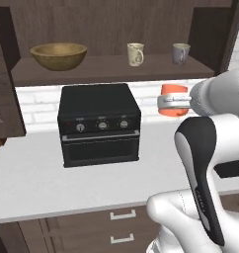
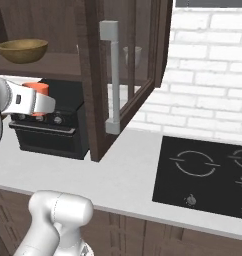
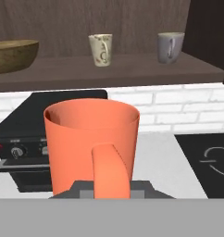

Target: Gather all objects into one cabinet and sort the glasses and bowls to opposite sides.

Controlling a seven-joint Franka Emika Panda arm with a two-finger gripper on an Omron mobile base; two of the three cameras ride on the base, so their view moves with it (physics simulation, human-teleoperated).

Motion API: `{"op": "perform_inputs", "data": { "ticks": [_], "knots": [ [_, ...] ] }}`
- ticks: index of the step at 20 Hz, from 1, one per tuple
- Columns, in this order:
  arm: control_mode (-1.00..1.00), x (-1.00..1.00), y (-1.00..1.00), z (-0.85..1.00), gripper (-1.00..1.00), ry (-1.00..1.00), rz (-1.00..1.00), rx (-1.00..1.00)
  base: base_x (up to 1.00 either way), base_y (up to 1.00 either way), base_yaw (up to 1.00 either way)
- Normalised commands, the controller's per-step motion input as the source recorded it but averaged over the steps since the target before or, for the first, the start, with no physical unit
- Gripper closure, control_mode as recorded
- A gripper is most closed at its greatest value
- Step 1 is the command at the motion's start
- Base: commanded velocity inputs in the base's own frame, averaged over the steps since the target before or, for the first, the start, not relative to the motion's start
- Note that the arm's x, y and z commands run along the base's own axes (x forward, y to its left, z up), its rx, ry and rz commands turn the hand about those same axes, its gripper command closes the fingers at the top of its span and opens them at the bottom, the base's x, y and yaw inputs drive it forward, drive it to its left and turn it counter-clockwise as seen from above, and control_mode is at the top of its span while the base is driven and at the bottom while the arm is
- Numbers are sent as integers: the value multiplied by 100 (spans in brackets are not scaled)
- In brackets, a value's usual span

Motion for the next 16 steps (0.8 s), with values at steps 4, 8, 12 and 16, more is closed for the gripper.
{"op": "perform_inputs", "data": {
  "ticks": [4,8,12,16],
  "knots": [
    [100,0,0,0,100,0,0,0,0,0,0],
    [-100,-16,0,18,100,0,0,1,-4,0,0],
    [-100,-29,0,59,100,0,0,0,0,0,0],
    [-100,-17,0,66,100,0,-1,0,0,0,0]
  ]
}}
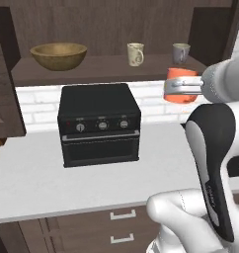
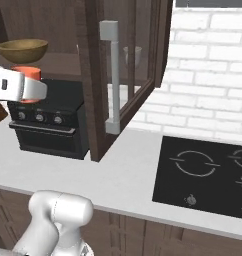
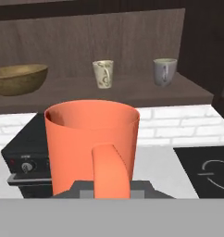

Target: Gather all objects into one cabinet and sort the glasses and bowls to opposite sides.

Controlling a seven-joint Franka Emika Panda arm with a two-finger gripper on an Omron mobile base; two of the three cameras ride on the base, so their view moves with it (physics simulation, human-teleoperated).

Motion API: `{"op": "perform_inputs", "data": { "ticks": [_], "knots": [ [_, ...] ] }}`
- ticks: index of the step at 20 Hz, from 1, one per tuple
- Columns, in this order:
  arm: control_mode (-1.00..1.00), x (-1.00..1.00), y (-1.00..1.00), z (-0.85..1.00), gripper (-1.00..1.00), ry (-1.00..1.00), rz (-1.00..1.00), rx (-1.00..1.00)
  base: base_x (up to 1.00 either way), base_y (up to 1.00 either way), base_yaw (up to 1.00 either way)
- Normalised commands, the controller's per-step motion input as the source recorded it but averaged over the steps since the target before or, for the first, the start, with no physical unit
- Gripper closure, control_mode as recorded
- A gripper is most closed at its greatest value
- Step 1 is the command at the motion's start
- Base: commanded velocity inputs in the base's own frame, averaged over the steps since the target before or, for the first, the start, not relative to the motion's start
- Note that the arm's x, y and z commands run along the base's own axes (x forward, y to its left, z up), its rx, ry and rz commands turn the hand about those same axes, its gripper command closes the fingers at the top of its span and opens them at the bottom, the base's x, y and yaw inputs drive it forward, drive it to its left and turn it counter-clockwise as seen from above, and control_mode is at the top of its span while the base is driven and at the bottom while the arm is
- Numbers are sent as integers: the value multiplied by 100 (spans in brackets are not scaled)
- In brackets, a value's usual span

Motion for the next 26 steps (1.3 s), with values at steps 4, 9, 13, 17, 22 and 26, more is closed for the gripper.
{"op": "perform_inputs", "data": {
  "ticks": [4,9,13,17,22,26],
  "knots": [
    [-100,48,-24,26,100,5,-7,0,0,0,0],
    [-100,33,-40,0,100,-2,-12,-1,0,0,0],
    [-100,27,-19,-25,100,-12,-5,-5,0,0,0],
    [-100,5,0,-38,100,-5,12,-9,0,0,0],
    [-100,41,-8,-4,100,-24,2,-1,0,0,0],
    [-100,44,-11,34,100,-15,0,0,0,0,0]
  ]
}}
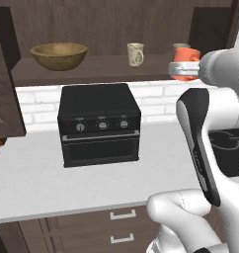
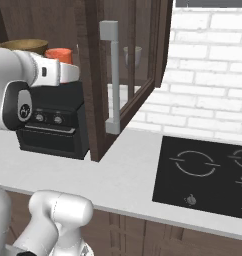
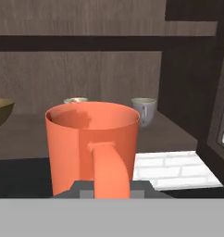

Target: Gather all objects into one cabinet and sort the glasses and bowls to opposite sides.

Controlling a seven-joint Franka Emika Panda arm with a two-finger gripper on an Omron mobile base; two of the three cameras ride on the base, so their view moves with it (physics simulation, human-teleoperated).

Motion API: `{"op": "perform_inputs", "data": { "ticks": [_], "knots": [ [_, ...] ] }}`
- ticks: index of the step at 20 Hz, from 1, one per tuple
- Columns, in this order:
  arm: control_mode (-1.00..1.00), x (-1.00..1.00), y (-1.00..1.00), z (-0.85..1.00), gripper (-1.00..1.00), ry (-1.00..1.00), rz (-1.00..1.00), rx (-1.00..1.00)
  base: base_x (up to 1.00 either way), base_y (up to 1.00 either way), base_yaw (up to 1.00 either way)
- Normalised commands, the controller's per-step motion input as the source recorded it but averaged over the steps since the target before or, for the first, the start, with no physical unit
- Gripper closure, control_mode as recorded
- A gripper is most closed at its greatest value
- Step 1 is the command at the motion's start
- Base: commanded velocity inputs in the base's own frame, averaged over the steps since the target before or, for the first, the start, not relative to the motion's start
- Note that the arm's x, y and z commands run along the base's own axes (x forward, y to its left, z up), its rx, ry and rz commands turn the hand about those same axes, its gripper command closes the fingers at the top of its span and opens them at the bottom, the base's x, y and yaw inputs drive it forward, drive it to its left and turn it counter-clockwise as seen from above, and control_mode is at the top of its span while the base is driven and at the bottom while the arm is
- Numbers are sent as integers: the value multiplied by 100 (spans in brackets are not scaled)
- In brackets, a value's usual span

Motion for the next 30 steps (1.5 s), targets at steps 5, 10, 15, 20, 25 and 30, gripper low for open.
{"op": "perform_inputs", "data": {
  "ticks": [5,10,15,20,25,30],
  "knots": [
    [-100,62,-1,1,100,-4,0,0,0,0,0],
    [-100,61,-4,0,100,8,-2,-3,0,0,0],
    [-100,53,-16,0,100,5,-7,-4,0,0,0],
    [-100,59,-9,-1,100,-2,-2,-2,0,0,0],
    [-100,72,0,-12,100,-9,0,0,0,0,0],
    [-100,58,-8,-21,100,-7,0,0,0,0,0]
  ]
}}
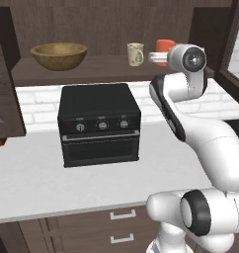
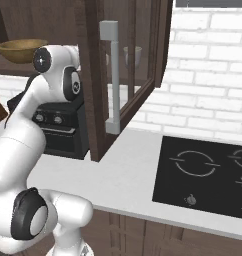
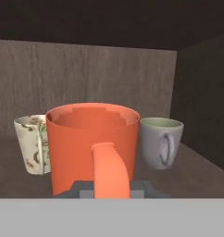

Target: Gather all objects into one cabinet and sort the glasses and bowls to opposite sides.

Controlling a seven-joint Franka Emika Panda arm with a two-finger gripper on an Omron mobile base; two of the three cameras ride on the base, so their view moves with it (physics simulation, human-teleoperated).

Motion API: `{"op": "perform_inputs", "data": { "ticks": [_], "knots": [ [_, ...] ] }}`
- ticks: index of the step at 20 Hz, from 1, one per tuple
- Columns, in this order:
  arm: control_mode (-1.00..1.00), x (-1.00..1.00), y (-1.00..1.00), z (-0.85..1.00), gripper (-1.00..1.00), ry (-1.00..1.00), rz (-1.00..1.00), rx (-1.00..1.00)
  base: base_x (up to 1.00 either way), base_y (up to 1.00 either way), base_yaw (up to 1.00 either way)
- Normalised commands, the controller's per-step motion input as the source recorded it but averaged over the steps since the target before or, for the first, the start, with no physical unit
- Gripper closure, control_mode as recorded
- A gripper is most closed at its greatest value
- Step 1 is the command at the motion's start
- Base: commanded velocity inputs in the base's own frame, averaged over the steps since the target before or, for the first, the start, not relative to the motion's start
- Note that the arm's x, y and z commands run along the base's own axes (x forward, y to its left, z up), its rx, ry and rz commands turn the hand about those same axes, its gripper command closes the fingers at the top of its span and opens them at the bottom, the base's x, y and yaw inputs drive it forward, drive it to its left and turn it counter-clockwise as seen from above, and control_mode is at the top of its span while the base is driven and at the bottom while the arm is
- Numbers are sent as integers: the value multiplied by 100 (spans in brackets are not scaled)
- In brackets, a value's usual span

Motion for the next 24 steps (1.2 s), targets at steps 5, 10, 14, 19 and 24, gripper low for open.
{"op": "perform_inputs", "data": {
  "ticks": [5,10,14,19,24],
  "knots": [
    [-100,26,-22,0,100,0,0,0,0,0,0],
    [-100,37,-9,0,100,1,0,0,0,0,0],
    [-100,41,0,-8,100,11,0,0,0,0,0],
    [-100,36,0,-10,100,5,0,0,0,0,0],
    [-100,25,0,0,100,0,0,0,0,0,0]
  ]
}}
